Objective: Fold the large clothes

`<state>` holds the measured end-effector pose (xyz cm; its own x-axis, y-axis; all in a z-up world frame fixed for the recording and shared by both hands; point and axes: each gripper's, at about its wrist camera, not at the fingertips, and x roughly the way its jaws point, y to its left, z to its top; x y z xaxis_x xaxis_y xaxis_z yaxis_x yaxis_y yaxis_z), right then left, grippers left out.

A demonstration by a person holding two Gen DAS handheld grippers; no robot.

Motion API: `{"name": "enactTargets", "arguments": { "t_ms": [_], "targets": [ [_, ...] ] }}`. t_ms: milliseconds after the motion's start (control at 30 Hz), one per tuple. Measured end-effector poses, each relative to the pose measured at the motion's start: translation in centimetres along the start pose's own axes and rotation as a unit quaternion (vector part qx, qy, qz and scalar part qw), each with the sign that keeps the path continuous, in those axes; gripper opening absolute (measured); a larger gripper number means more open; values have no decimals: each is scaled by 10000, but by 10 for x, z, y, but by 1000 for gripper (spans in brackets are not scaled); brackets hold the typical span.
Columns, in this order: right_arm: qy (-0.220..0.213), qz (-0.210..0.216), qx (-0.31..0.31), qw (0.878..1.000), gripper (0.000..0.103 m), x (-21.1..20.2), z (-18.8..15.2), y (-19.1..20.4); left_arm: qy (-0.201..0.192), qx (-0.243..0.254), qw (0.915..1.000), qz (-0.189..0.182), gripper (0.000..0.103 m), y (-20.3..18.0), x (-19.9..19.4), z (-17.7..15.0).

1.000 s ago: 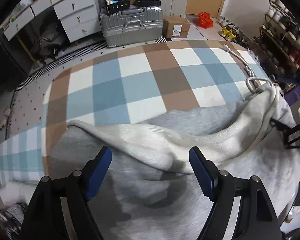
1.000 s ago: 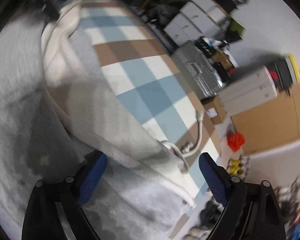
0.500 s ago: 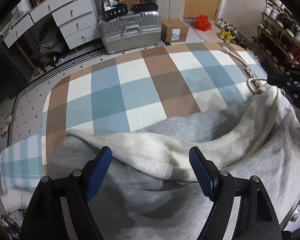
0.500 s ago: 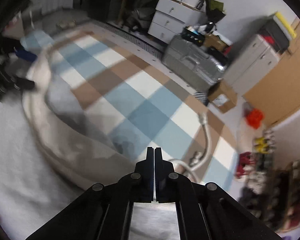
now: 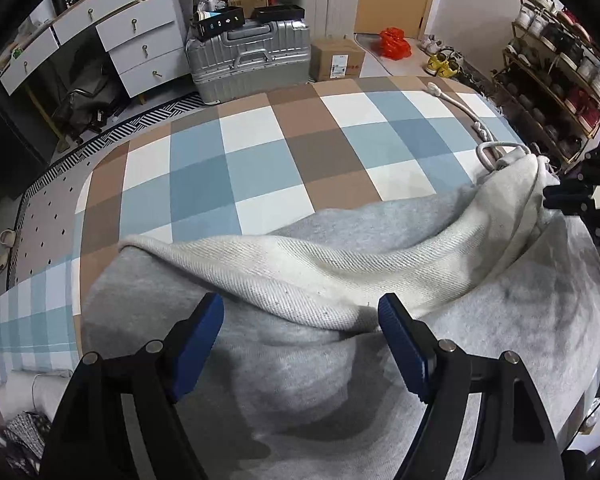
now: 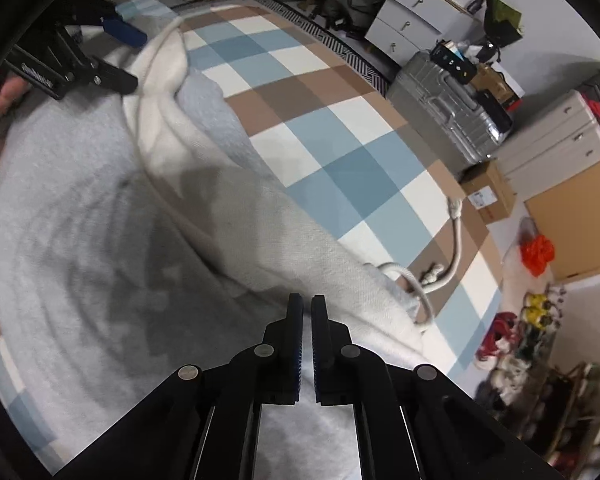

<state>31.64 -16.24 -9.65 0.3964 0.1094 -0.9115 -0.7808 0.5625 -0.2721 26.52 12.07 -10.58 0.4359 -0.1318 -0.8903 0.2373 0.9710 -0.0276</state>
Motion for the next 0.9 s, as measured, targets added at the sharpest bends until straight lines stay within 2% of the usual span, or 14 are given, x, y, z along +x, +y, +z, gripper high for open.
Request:
{"name": "enactTargets", "arguments": {
  "t_ms": [67, 133, 200, 233, 333, 400, 500, 767, 833, 900],
  "targets": [
    [-190, 110, 250, 9994, 19, -6, -2, -4, -13, -34, 10000, -58, 76, 0, 0, -2],
    [-477, 399, 787, 9950, 102, -12, -5, -14, 2, -70, 9999, -87, 76, 1, 1, -3],
    [-782, 581, 945, 9907, 103, -19, -7, -16, 12, -70, 10000, -59, 76, 0, 2, -5],
    [-785, 450, 887, 9919, 103, -19, -7, -14, 14, -58, 10000, -43, 76, 0, 1, -5],
    [-593, -474, 121, 9970, 103, -12, -8, 4, -16, -45, 10000, -17, 76, 0, -2, -5],
    [-318, -776, -241, 9962, 103, -2, -6, 8, -47, -18, 10000, -2, 76, 0, -4, -5],
    [-204, -1255, -930, 9875, 103, 8, -5, 17, -65, -3, 10000, 29, 76, 1, -3, -4],
    [222, -1498, -1677, 9741, 101, 35, 11, 13, -115, 82, 9999, 78, 76, 0, 0, -1],
    [304, -1340, -1872, 9727, 87, 37, 12, 20, -137, 101, 9998, 61, 76, 0, 0, -2],
    [315, -1354, -2122, 9673, 81, 39, 11, 28, -149, 100, 9998, 40, 76, 1, 0, -3]
  ]
}}
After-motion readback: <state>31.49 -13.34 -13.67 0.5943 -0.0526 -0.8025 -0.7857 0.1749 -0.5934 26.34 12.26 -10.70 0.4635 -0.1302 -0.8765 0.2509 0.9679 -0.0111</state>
